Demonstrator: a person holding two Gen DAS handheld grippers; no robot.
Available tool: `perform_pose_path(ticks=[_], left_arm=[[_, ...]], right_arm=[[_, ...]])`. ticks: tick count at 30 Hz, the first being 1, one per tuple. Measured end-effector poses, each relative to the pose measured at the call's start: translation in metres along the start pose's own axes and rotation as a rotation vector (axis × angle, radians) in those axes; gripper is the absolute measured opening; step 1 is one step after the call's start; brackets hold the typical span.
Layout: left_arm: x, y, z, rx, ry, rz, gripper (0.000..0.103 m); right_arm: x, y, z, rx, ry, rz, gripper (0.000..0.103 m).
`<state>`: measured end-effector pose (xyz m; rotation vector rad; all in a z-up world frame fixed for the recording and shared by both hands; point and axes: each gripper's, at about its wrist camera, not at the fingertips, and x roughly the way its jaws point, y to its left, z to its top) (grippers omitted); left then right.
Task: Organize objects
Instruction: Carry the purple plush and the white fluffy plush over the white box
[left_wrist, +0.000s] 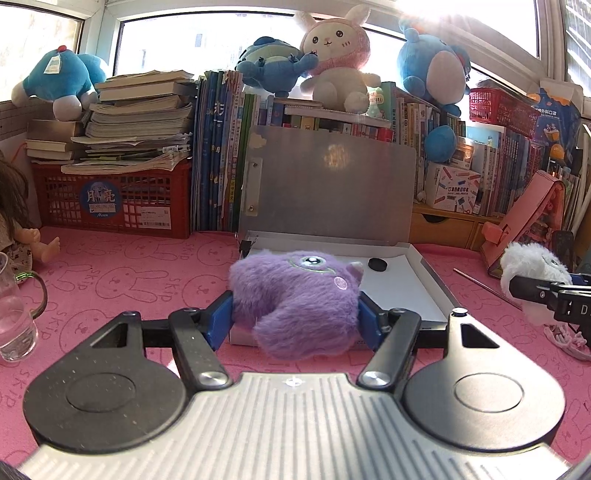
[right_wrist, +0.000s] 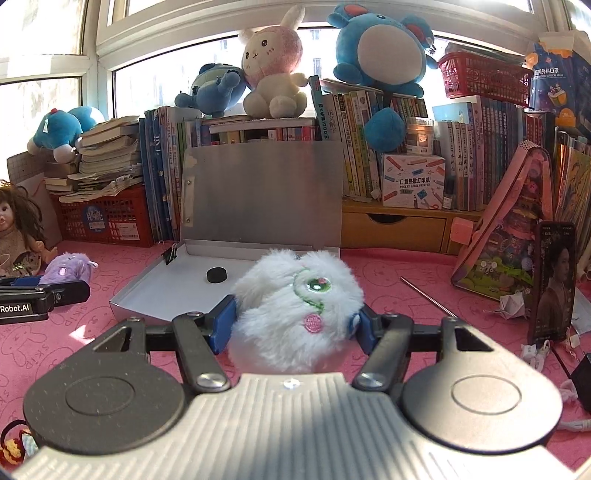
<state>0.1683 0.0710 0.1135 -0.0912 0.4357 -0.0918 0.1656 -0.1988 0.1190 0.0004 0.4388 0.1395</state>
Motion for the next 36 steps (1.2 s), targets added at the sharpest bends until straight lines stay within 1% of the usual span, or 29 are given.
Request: perform_pose_path(ticks=[10,13,18,24,28,36], left_arm=[[0.032,0.001,0.020,0.008,0.024,-0.003,0.072],[0.044,0.003,0.023,0.007,0.035,-0.001,0.072],[0.064,0.004,0.026,0.037,0.047,0.011,0.072],[0.090,0.013,0.025,0.015,0.078,0.025,0.072],[0.105,0.016,0.019,0.027,0.104,0.051,0.072],[0.134,0.019,0.015,0.036,0.146,0.071,0.072]], right_arm=[[0.019,-0.001,0.020,-0.010,-0.005,0.003,0.067],[0.029,-0.002,0.026,-0.007,0.003,0.002,0.067],[0.046,-0.004,0.031,0.009,0.025,0.003,0.067],[0.068,-0.007,0.025,0.042,0.070,0.004,0.067],[0.085,-0.012,0.018,0.076,0.111,0.005,0.067],[0.114,-0.017,0.013,0.098,0.161,-0.004,0.067]])
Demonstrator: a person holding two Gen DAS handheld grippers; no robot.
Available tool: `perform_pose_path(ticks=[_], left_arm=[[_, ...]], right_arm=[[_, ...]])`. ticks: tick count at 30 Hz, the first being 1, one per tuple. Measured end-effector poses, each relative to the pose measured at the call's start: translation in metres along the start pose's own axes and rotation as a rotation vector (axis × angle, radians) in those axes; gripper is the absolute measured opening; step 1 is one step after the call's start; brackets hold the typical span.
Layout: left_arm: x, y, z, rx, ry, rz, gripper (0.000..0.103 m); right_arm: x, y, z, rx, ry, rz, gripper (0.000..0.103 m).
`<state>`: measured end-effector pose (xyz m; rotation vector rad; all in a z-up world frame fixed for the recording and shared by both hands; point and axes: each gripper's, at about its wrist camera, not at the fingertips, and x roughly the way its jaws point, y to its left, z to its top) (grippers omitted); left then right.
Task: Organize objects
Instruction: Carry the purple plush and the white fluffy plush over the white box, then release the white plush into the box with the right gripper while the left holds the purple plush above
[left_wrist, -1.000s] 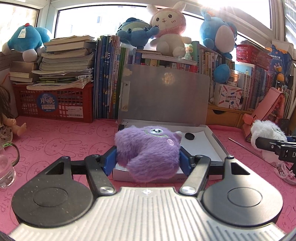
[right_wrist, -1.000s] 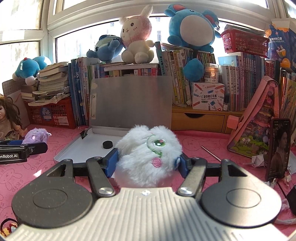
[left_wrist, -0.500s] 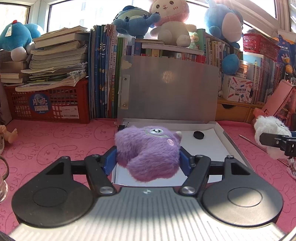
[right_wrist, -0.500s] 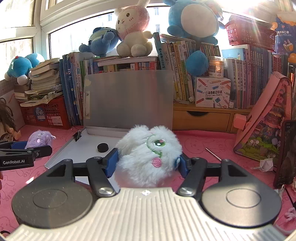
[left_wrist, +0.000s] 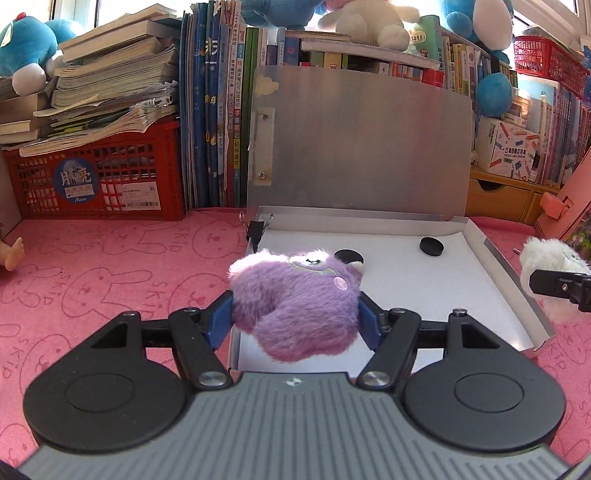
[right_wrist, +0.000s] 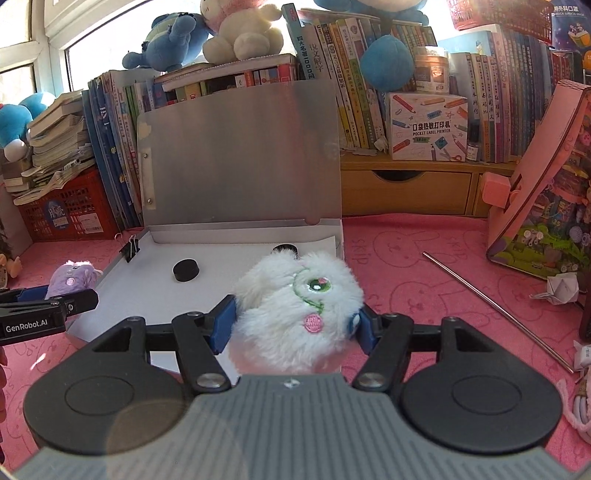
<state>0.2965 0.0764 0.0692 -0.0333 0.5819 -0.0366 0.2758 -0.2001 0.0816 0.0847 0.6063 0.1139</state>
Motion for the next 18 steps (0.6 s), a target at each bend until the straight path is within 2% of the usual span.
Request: perform_pose_path(ticks=[8,12,18], left_arm=[[0.034,0.004,0.002,0.009,0.053,0.039,0.072],[0.042,0.005,0.005,0.001,0.053,0.033,0.072],[0.049,0.001,0.005,0.044,0.045,0.048,0.072]], right_arm=[[0.030,0.003,0.003,-0.009,0.047,-0.022,0.067],[0.043,0.001,0.005,0.014,0.064,-0.022,0.067],[0.055,-0.001,0.004,0.033,0.073,-0.017,0.064]])
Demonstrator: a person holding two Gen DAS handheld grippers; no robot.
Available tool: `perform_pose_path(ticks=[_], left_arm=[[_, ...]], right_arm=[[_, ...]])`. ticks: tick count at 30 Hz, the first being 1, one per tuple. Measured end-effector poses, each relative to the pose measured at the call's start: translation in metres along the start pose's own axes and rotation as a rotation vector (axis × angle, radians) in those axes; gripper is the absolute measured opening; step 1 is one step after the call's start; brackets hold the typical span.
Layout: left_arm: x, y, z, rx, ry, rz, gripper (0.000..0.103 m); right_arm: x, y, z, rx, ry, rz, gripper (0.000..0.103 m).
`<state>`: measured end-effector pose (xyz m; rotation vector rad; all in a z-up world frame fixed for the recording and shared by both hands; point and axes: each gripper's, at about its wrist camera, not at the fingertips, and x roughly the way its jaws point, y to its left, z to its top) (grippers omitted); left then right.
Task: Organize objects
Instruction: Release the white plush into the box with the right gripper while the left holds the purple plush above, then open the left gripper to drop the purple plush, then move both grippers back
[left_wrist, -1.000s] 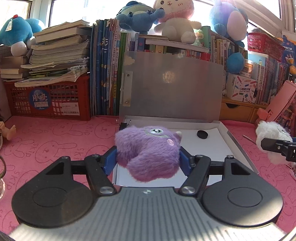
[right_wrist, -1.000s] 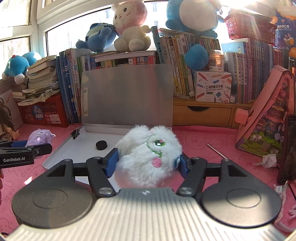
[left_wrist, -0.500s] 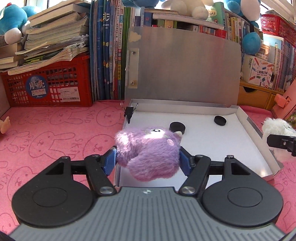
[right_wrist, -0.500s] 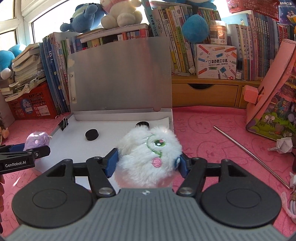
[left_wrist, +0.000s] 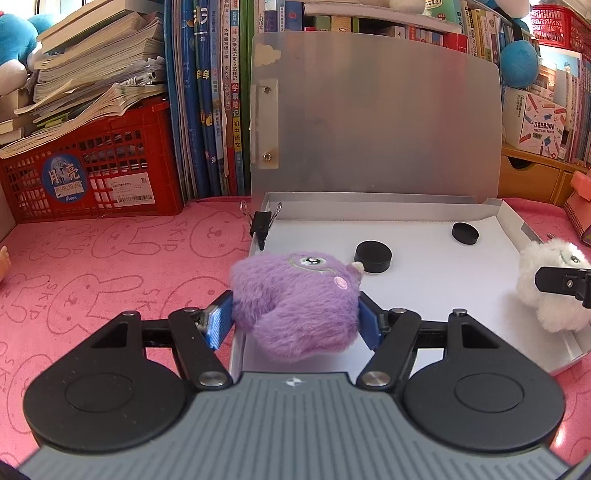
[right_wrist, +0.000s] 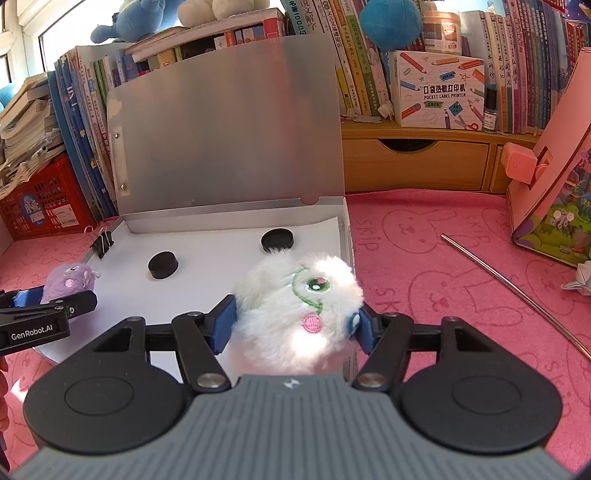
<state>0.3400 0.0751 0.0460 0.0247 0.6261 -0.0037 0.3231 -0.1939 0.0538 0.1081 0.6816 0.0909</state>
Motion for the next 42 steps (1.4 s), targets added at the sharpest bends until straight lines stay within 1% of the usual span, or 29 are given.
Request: perform_pose_path(ticks=[8,11,14,19,27,31,38,42], left_arm=[[0.000,-0.004,-0.005,0.037,-0.018,0.013,0.073],[0.000,-0.003,-0.005,0.016,-0.025,0.006,0.074],[-0.003,-0.003,-0.005,0.002,-0.036,-0.004,0.077],[-0.014,-0.006,-0.002,0.004,-0.068,-0.014,0.083],[-0.045,-0.004,-0.003,0.005,-0.090,-0.050,0.083],[-0.067,-0.005,-0.008,0.010,-0.103,-0.074,0.083],[-0.105,-0.007,-0.026,0.015,-0.117,-0.122,0.083],[-0.127,-0.010,-0.039,0.031,-0.123,-0.130,0.083]], right_arm=[[0.006,-0.001,-0.003,0.016,0.011,0.010,0.063],[0.005,-0.002,-0.004,0.019,0.005,0.018,0.063],[0.000,-0.004,-0.004,0.033,-0.019,0.022,0.075],[-0.011,-0.005,-0.002,0.042,-0.043,0.028,0.079],[-0.037,0.003,-0.008,-0.013,-0.079,0.040,0.082],[-0.054,0.004,-0.013,-0.029,-0.096,0.061,0.084],[-0.085,0.002,-0.029,-0.052,-0.118,0.092,0.085],[-0.102,0.004,-0.042,-0.073,-0.124,0.113,0.086]])
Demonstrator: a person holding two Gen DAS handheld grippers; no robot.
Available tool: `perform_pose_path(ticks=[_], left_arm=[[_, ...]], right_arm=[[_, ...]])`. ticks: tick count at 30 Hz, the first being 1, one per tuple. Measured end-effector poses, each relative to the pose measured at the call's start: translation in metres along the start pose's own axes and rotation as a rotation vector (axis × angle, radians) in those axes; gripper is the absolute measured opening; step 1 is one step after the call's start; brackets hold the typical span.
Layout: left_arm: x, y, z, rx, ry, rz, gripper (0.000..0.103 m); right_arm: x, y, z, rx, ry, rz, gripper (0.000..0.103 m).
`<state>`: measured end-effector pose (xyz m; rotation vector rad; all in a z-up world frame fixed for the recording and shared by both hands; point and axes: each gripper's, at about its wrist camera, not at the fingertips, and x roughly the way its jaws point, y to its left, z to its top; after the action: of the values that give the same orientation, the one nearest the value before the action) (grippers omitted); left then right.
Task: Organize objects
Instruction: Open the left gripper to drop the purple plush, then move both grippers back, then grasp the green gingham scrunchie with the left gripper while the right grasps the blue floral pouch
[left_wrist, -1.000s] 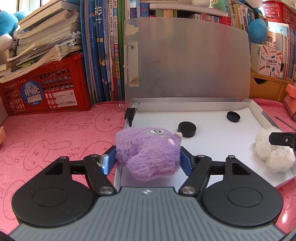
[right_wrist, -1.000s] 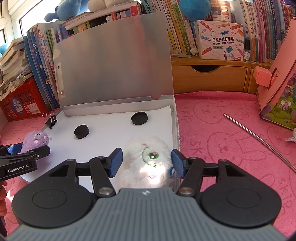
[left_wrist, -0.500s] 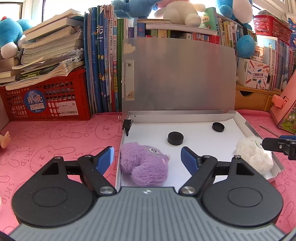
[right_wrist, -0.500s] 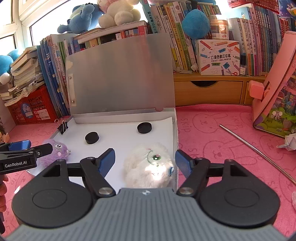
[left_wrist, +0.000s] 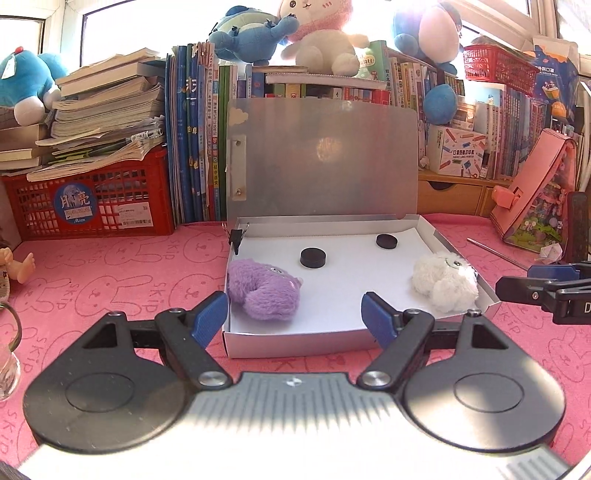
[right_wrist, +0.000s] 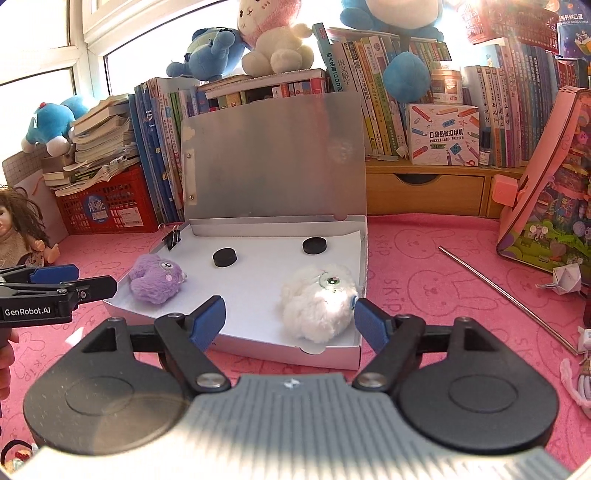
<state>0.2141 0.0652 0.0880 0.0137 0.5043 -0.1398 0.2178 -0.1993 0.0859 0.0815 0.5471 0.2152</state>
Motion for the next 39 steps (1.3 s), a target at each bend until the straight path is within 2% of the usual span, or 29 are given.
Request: perform_pose_path(ticks=[8,19,29,39], left_arm=[[-0.042,-0.012,-0.024,-0.004,-0.006,-0.061,0.083],[-0.090,-0.018,-0.059,0.001,-0.020,-0.075,0.083],[-0.116,-0.034,-0.094,0.023,-0.004,-0.110,0.083],[-0.129,-0.047,-0.120,0.033,0.021,-0.134,0.083]], right_arm=[[-0.034,0.011,-0.018,-0.039,-0.019,0.044,0.087],[-0.071,0.022,-0.051,-0.083,-0.025,0.068,0.088],[-0.099,0.034,-0.084,-0.118,-0.026,0.079,0.091],[-0.109,0.044,-0.113,-0.124,0.005,0.087,0.091]])
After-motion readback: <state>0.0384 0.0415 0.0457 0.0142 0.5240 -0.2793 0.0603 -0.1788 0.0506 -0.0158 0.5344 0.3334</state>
